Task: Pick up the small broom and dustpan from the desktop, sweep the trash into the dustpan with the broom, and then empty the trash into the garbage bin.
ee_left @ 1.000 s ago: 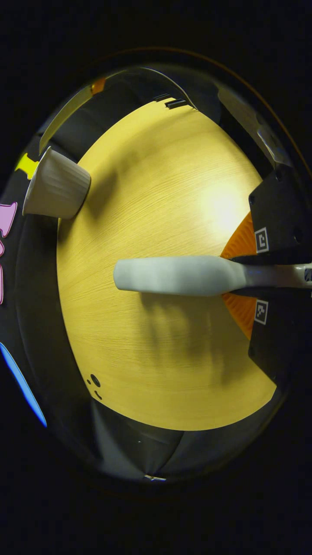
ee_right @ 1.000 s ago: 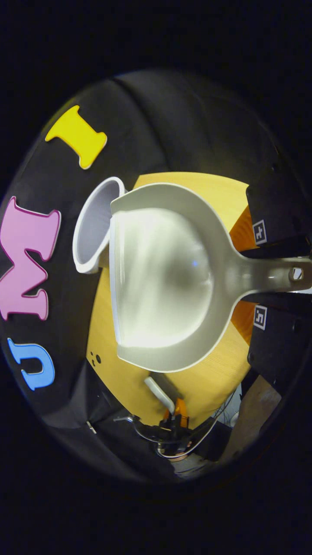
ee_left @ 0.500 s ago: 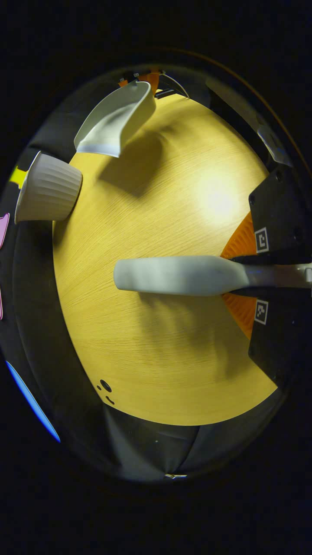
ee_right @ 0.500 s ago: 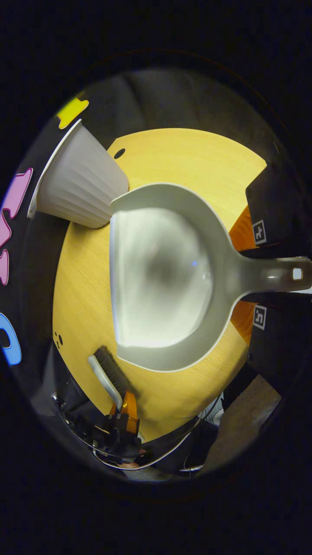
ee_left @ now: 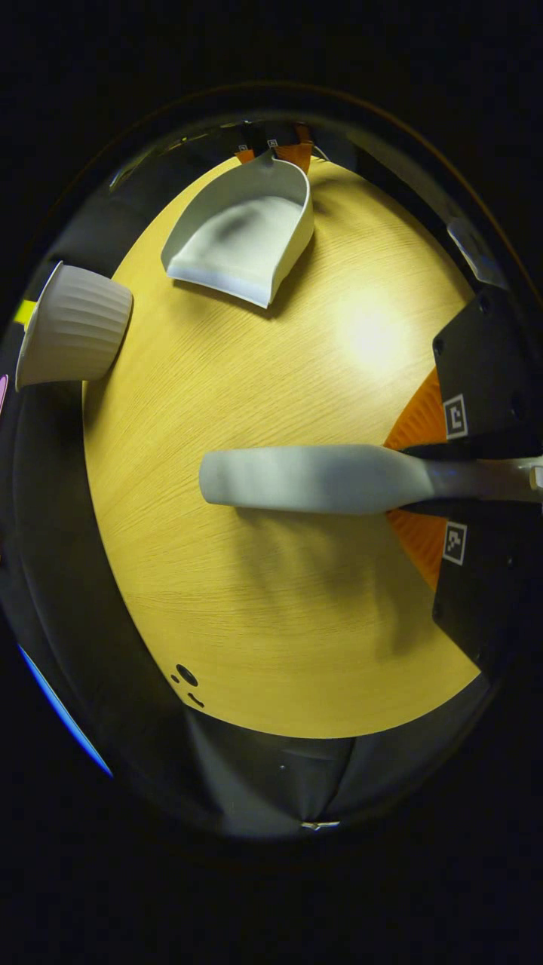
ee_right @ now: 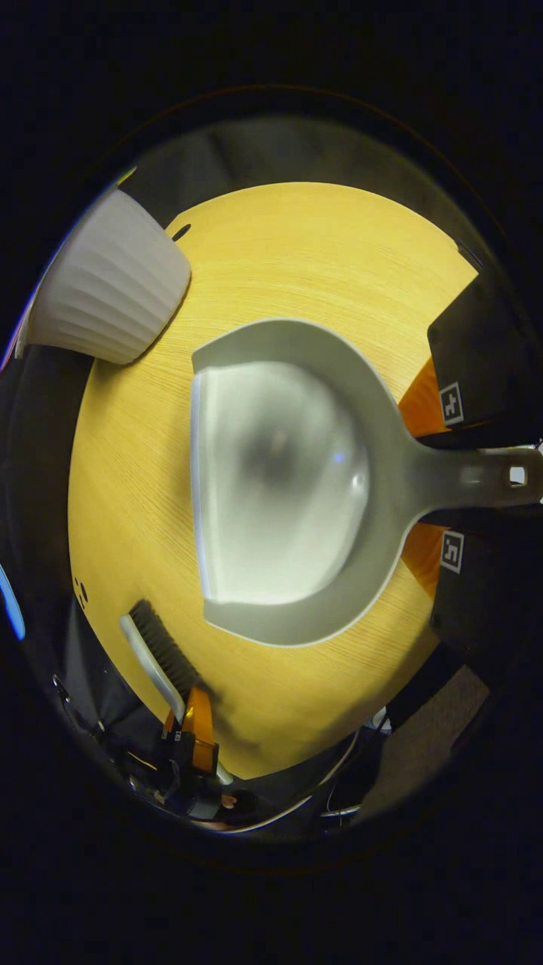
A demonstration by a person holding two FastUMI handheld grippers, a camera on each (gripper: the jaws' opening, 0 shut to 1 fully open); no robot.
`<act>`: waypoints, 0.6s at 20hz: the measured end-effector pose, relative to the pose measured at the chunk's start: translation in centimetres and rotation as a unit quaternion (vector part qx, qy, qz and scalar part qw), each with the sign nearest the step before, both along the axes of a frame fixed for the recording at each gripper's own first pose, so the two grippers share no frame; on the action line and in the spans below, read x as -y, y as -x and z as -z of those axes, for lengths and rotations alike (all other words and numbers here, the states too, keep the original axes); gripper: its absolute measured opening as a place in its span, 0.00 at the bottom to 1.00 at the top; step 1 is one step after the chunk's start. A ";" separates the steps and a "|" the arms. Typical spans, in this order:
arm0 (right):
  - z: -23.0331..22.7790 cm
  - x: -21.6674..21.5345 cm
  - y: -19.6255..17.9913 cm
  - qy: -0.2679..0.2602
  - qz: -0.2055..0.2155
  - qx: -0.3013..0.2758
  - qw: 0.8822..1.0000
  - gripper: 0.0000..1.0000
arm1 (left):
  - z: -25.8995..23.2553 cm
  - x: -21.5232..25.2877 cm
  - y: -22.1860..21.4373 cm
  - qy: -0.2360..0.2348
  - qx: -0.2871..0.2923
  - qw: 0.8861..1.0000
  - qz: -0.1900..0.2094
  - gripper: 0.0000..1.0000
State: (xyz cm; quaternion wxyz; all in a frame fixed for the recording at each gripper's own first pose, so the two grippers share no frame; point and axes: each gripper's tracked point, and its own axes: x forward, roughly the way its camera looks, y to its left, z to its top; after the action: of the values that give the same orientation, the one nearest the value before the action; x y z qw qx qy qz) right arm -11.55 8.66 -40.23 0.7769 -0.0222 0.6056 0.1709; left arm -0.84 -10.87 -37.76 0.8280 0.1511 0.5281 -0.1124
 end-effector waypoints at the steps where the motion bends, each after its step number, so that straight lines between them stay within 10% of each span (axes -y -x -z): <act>1: 0.5 0.0 0.2 0.003 0.000 -0.005 1.000 0.36 | 0.0 0.0 0.0 -0.001 0.000 1.000 0.002 0.26; 12: -0.4 -0.6 0.8 -0.022 0.005 -0.017 1.000 0.42 | -0.7 -0.1 -0.1 -0.019 0.013 1.000 0.018 0.29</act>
State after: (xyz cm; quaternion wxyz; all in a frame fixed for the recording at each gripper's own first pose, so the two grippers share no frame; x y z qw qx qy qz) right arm -12.34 9.25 -39.81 0.7679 0.0005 0.6146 0.1804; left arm -0.76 -10.82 -37.06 0.8295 0.1776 0.5169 -0.1152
